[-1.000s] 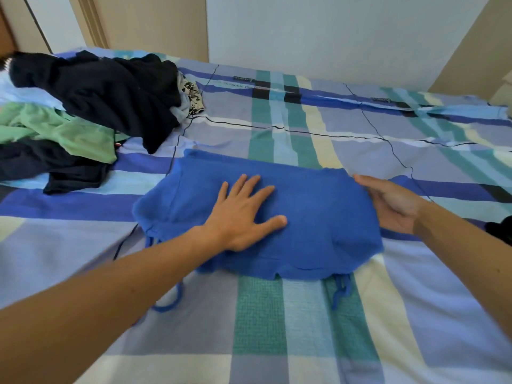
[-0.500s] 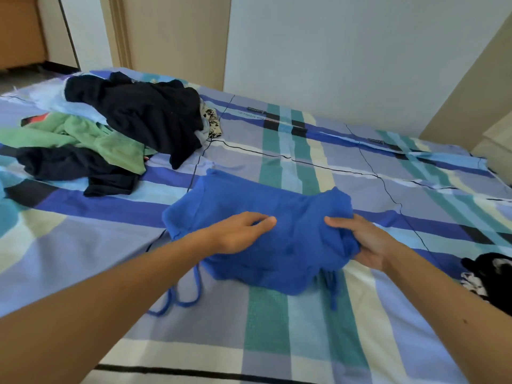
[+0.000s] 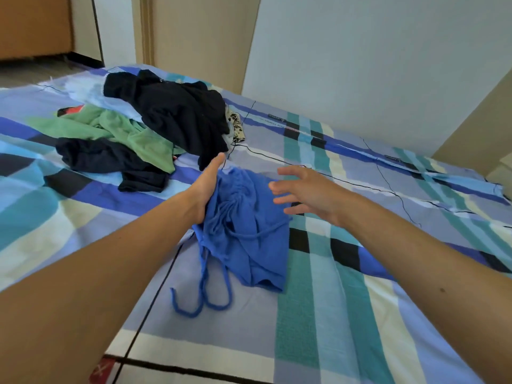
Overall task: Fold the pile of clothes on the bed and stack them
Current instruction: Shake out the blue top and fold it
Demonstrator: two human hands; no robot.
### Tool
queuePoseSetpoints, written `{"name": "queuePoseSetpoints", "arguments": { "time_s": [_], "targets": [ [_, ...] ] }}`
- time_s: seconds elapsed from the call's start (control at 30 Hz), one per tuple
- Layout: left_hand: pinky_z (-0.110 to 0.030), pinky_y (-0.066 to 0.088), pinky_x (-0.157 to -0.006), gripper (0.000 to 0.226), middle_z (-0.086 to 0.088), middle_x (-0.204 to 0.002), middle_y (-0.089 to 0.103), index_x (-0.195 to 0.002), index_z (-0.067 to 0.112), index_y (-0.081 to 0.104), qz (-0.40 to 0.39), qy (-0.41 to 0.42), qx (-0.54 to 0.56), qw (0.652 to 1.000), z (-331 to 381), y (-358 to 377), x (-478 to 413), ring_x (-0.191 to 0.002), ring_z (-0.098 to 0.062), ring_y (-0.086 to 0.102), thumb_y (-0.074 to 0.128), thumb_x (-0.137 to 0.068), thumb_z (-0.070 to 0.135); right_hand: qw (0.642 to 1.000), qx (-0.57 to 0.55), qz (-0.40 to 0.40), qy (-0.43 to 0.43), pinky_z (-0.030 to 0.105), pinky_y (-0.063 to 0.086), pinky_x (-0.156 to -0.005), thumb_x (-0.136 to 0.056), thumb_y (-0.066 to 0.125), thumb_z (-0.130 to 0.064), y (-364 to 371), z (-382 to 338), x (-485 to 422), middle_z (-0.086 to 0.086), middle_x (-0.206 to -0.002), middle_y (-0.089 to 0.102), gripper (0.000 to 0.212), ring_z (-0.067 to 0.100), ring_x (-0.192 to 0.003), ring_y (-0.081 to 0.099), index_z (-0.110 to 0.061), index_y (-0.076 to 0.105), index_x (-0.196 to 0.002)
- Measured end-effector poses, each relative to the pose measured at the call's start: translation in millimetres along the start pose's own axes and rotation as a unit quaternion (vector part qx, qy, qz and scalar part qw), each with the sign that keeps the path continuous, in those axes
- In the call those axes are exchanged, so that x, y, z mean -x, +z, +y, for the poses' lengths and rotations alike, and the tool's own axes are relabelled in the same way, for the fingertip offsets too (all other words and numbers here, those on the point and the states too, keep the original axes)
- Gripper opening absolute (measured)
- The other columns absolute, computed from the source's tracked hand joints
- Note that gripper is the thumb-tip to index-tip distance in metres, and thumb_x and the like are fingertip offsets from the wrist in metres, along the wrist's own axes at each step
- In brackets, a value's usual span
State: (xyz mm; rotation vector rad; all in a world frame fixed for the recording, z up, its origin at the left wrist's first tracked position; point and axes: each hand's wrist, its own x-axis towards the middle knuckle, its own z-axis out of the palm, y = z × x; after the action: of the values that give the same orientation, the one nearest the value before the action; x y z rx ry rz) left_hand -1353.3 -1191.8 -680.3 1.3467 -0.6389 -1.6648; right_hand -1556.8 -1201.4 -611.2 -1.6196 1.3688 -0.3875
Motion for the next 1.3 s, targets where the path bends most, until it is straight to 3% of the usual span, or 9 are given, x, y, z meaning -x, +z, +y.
{"name": "queuePoseSetpoints", "arguments": {
  "time_s": [0.13,0.27,0.37,0.5,0.63,0.77,0.87,1.1,1.3],
  "targets": [
    [-0.039,0.058,-0.072,0.063,-0.012,-0.108,0.067,-0.115,0.007,0.052,0.115,0.023,-0.141,0.983,-8,-7,-12,-0.092,-0.031,0.068,0.083,-0.075,0.045,0.992,0.074,0.095,0.041,0.035,0.047,-0.097,-0.091,0.071,-0.036,13,36,-14,0.004,-0.141,0.051,0.064,0.023,-0.122,0.056,-0.021,0.042,-0.146],
    [-0.044,0.055,-0.085,0.062,-0.015,-0.119,0.059,-0.120,0.004,0.045,0.205,0.095,-0.261,0.939,-15,-9,-22,-0.106,-0.035,0.060,0.079,-0.072,0.025,0.989,-0.030,0.130,0.064,0.028,0.047,-0.069,-0.095,0.067,-0.030,31,62,-19,0.002,-0.129,0.053,0.059,0.013,-0.093,0.059,-0.016,0.037,-0.144],
    [-0.048,0.050,-0.089,0.070,-0.017,-0.126,0.056,-0.137,0.009,0.035,0.265,0.154,-0.418,0.855,-16,-13,-26,-0.115,-0.040,0.055,0.069,-0.080,0.031,0.978,-0.143,0.136,0.070,0.034,0.055,-0.067,-0.096,0.065,-0.032,44,74,-27,0.002,-0.137,0.055,0.061,0.020,-0.100,0.064,-0.023,0.032,-0.146],
    [-0.050,0.045,-0.104,0.110,-0.010,-0.148,0.046,-0.153,0.013,0.026,0.190,0.116,-0.354,0.908,-20,-8,-22,-0.132,-0.036,0.048,0.069,-0.072,0.074,0.957,-0.240,0.155,0.059,0.040,0.056,-0.077,-0.094,0.069,-0.019,51,81,-38,0.003,-0.138,0.054,0.073,0.028,-0.109,0.063,-0.024,0.026,-0.152],
    [-0.041,0.049,-0.093,0.077,-0.011,-0.133,0.053,-0.141,0.014,0.037,0.171,0.136,-0.415,0.883,-25,-4,-24,-0.117,-0.032,0.054,0.077,-0.079,0.038,0.944,-0.298,0.133,0.044,0.038,0.058,-0.072,-0.084,0.075,-0.004,51,74,-32,0.006,-0.135,0.059,0.081,0.027,-0.104,0.066,-0.024,0.031,-0.150],
    [-0.033,0.056,-0.080,0.024,-0.009,-0.108,0.066,-0.112,0.012,0.060,0.039,0.118,-0.302,0.945,-13,-15,-17,-0.093,-0.023,0.063,0.057,-0.090,0.008,0.934,-0.334,0.122,0.024,0.038,0.061,-0.073,-0.079,0.077,0.000,44,83,18,0.002,-0.126,0.067,0.077,0.026,-0.102,0.072,-0.028,0.042,-0.141],
    [-0.033,0.058,-0.083,0.036,-0.005,-0.103,0.071,-0.114,0.016,0.066,-0.089,0.040,-0.301,0.949,-17,-15,-5,-0.090,-0.020,0.069,0.046,-0.089,-0.001,0.958,-0.271,0.053,0.080,0.042,0.061,-0.076,-0.067,0.088,-0.017,44,110,61,-0.001,-0.119,0.072,0.079,0.026,-0.099,0.074,-0.029,0.047,-0.134],
    [-0.032,0.055,-0.075,0.047,-0.010,-0.102,0.066,-0.111,0.018,0.065,-0.030,0.084,-0.347,0.934,-24,9,-6,-0.088,-0.025,0.064,0.038,-0.082,-0.007,0.939,-0.295,0.111,0.135,0.035,0.058,-0.078,-0.082,0.076,-0.045,2,105,34,-0.001,-0.109,0.076,0.041,0.019,-0.096,0.073,-0.023,0.067,-0.116],
    [-0.044,0.053,-0.094,0.050,-0.014,-0.106,0.067,-0.113,0.010,0.065,-0.078,0.055,-0.308,0.946,-21,12,4,-0.092,-0.029,0.063,0.036,-0.077,-0.009,0.960,-0.229,0.036,0.155,0.036,0.055,-0.087,-0.078,0.080,-0.023,-23,94,52,0.000,-0.112,0.076,0.044,0.018,-0.096,0.069,-0.019,0.069,-0.120]
  ]
}}
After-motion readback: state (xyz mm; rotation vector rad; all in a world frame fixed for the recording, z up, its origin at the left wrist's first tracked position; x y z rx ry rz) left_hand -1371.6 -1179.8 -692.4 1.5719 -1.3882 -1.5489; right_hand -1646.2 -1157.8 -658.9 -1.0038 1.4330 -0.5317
